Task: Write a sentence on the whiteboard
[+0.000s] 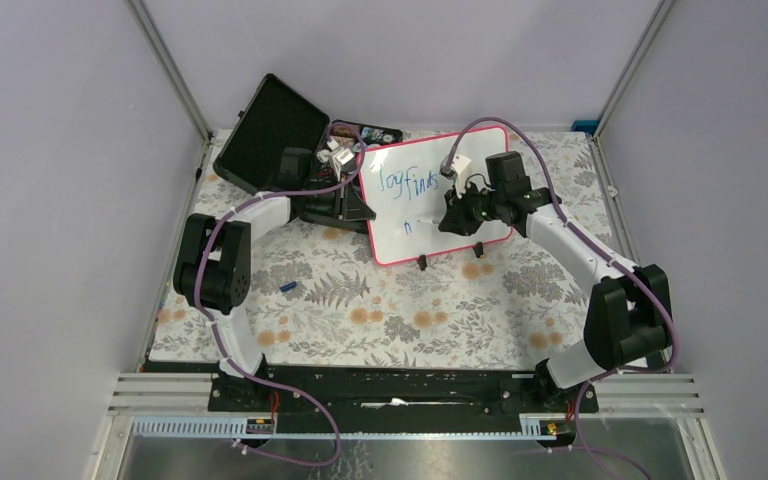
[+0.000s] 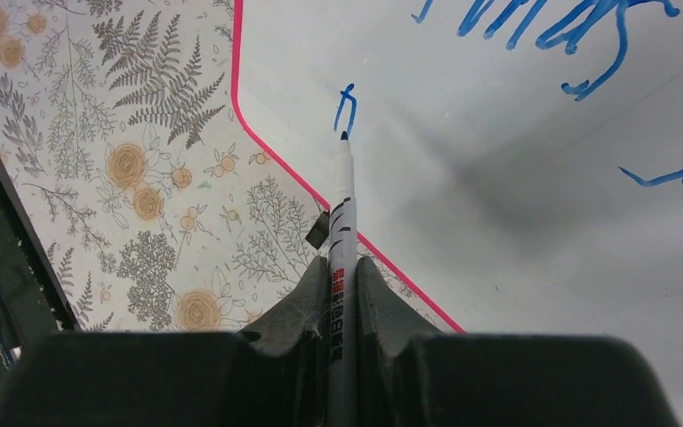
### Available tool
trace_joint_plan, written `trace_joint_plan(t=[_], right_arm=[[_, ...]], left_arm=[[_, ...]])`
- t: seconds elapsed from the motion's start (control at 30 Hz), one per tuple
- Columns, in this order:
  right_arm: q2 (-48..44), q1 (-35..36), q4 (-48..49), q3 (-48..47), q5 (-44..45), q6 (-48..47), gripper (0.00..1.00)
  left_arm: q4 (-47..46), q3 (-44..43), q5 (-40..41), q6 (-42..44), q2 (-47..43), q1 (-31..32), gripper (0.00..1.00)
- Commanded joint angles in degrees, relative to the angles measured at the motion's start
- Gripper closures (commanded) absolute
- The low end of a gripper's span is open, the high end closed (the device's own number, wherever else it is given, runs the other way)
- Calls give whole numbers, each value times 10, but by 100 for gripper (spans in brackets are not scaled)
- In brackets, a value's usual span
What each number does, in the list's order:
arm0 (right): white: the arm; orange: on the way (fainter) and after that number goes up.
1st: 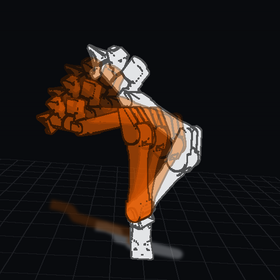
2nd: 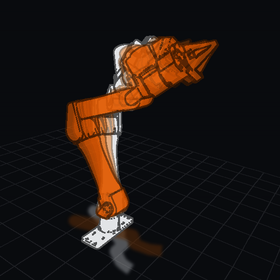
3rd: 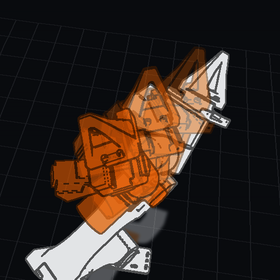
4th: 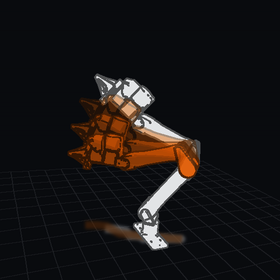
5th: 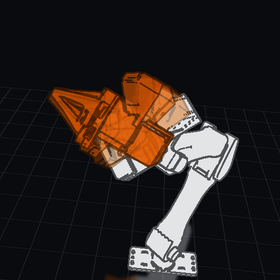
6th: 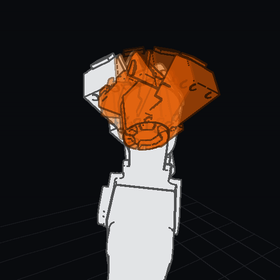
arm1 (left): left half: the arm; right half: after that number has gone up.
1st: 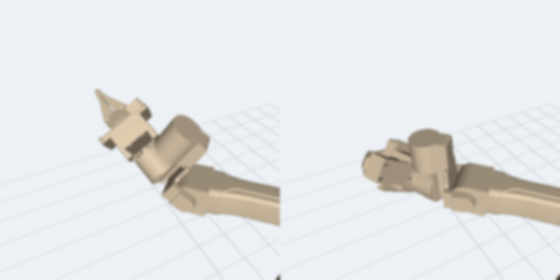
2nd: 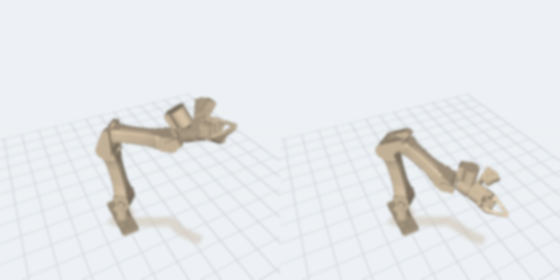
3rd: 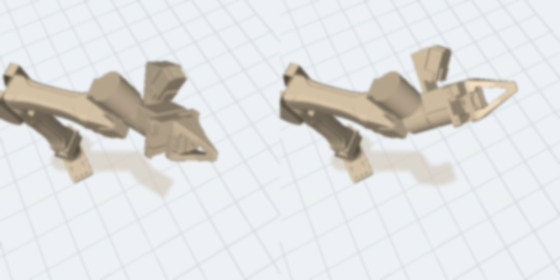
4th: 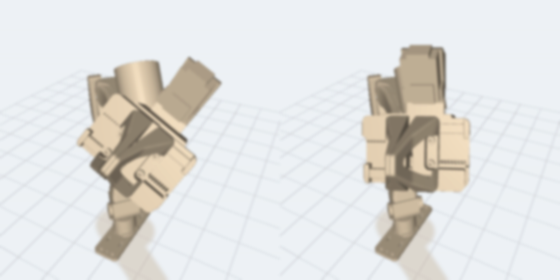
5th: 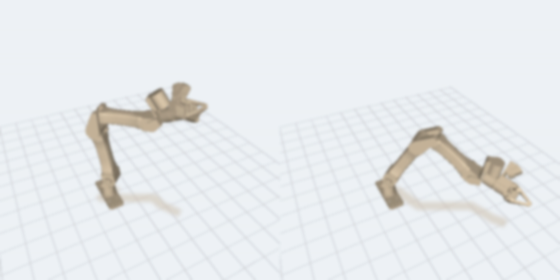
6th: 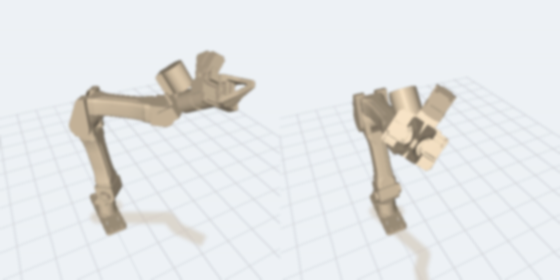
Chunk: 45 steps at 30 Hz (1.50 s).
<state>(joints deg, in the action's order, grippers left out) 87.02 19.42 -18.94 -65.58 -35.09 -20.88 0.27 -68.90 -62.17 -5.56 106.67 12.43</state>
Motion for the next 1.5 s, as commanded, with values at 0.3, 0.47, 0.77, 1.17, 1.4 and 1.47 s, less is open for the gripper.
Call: trace_joint_plan(t=[0.3, 0.47, 0.77, 1.17, 1.4, 1.47], right_arm=[[18, 0, -11, -9, 7, -27, 100], [29, 1, -12, -10, 7, -28, 100], [44, 1, -1, -23, 26, -20, 100], [56, 3, 4, -43, 20, -9, 100], [64, 9, 5, -52, 26, -9, 100], [67, 10, 5, -55, 26, -8, 100]], left_arm=[[-18, -22, 20, 33, 1, 2, 100], [-17, -22, 20, 33, 1, 2, 100], [-16, -22, 19, 35, 1, 2, 100], [-15, -21, 19, 36, 1, 2, 100], [-14, -23, 18, 36, 0, 2, 100], [-14, -22, 18, 36, 1, 2, 100]])
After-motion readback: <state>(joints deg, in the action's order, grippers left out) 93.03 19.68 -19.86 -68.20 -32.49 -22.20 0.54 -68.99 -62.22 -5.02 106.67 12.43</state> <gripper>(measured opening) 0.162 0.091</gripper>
